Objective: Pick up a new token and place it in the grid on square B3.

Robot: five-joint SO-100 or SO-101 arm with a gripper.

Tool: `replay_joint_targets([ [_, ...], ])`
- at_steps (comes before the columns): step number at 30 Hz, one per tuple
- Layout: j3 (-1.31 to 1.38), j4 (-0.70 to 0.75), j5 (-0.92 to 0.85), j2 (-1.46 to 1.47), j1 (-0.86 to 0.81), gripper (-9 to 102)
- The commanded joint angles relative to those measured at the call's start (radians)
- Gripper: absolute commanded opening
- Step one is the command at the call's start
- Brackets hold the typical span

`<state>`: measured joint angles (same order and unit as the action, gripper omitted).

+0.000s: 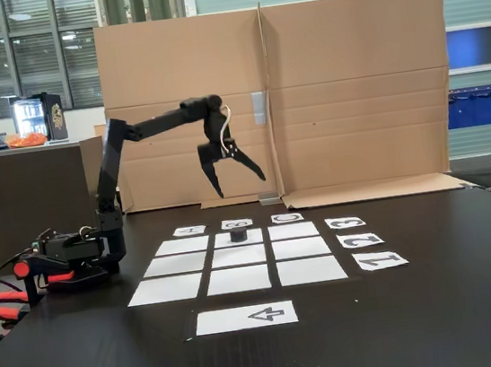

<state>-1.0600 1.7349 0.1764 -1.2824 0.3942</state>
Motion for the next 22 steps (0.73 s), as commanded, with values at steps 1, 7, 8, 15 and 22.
replay_joint_targets([
  [1,-0.023,0.002,-0.014,-0.115,-0.034,47],
  [7,-0.112,0.002,-0.040,-0.230,-0.078,47],
  [8,-0.130,0.002,-0.046,-0.249,-0.087,48],
  [15,-0.249,-0.009,-0.107,-0.407,-0.224,48],
  [22,-0.367,-0.026,-0.175,-0.595,-0.385,48],
])
